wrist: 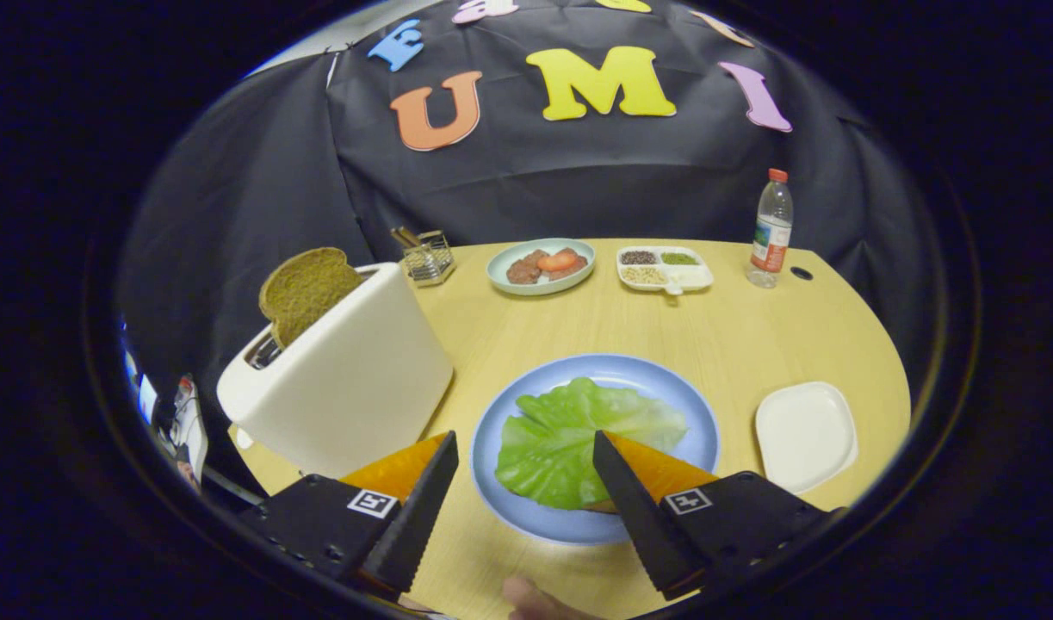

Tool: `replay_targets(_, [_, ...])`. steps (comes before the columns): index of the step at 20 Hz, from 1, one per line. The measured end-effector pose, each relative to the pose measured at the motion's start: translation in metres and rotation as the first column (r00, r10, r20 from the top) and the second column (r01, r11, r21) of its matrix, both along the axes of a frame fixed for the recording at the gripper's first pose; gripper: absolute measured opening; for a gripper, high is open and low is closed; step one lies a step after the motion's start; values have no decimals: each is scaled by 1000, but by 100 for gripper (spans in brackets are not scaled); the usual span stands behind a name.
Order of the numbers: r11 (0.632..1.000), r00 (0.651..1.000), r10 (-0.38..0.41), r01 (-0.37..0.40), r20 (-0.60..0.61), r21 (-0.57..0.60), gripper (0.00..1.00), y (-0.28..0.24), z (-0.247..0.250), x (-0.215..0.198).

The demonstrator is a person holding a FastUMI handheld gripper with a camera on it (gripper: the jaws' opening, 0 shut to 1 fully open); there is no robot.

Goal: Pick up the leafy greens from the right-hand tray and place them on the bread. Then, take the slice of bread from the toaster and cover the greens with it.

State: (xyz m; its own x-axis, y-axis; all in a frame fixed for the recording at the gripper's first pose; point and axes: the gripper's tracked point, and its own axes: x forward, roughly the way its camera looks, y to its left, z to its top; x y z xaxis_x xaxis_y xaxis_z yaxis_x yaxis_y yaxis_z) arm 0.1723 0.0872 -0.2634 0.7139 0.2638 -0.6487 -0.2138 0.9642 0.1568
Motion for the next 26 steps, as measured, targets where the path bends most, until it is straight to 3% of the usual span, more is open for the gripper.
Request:
replay_targets(7, [1000,998,14,-16,58,25,96,35,65,-10])
replay_targets(17, [990,982,129,-134,137,32,96,152,126,-1])
replay_targets(26, [991,984,-97,110,151,-79,93,171,79,48])
